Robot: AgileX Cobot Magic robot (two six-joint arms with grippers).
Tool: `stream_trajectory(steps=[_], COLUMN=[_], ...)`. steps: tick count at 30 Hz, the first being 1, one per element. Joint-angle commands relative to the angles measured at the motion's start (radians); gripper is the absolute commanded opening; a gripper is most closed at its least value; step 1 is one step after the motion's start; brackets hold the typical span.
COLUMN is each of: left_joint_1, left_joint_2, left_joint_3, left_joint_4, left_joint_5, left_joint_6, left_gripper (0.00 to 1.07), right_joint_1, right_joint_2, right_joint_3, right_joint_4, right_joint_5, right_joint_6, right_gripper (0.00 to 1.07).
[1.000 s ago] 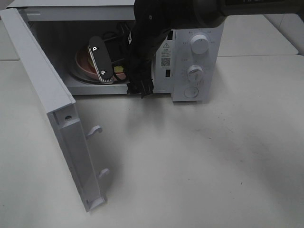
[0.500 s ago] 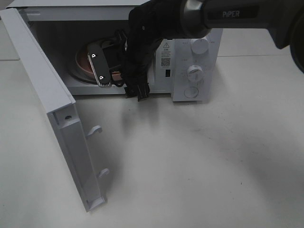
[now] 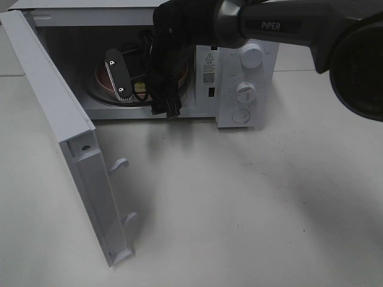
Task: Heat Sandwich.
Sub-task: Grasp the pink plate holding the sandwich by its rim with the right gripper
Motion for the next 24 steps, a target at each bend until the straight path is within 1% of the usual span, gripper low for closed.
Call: stream_trajectory(steps=[1,14,22,24], left_joint_1=[0.001,0.001,0.001,0.001], left_joint_2=[-0.006,-0.006,-0.006,-0.006], left_joint_3=[0.000,0.000,0.000,0.000], left_joint_4=[0.000,0.014,0.018,0.018], left_joint_5=[-0.011,-0.011,-0.011,-0.011], left_joint_6=[-0.006,-0.006,-0.006,-0.006], left_gripper=[0.98,0.98,0.98,0.98], right_joint_1=[-0.001,-0.001,-0.001,-0.001], right_joint_2=[0.022,0.096,0.113,0.113], right_joint_3=[-0.028,-0.106,-0.108,-0.108], right_joint_4=[-0.013,0.040,0.059,0.065], right_joint_5=[0.016,-0.005,-0.014,-0.017], right_joint_6=[0.000,0.002,0.003,0.003], right_gripper=[0.80,0.77,0.75,0.73])
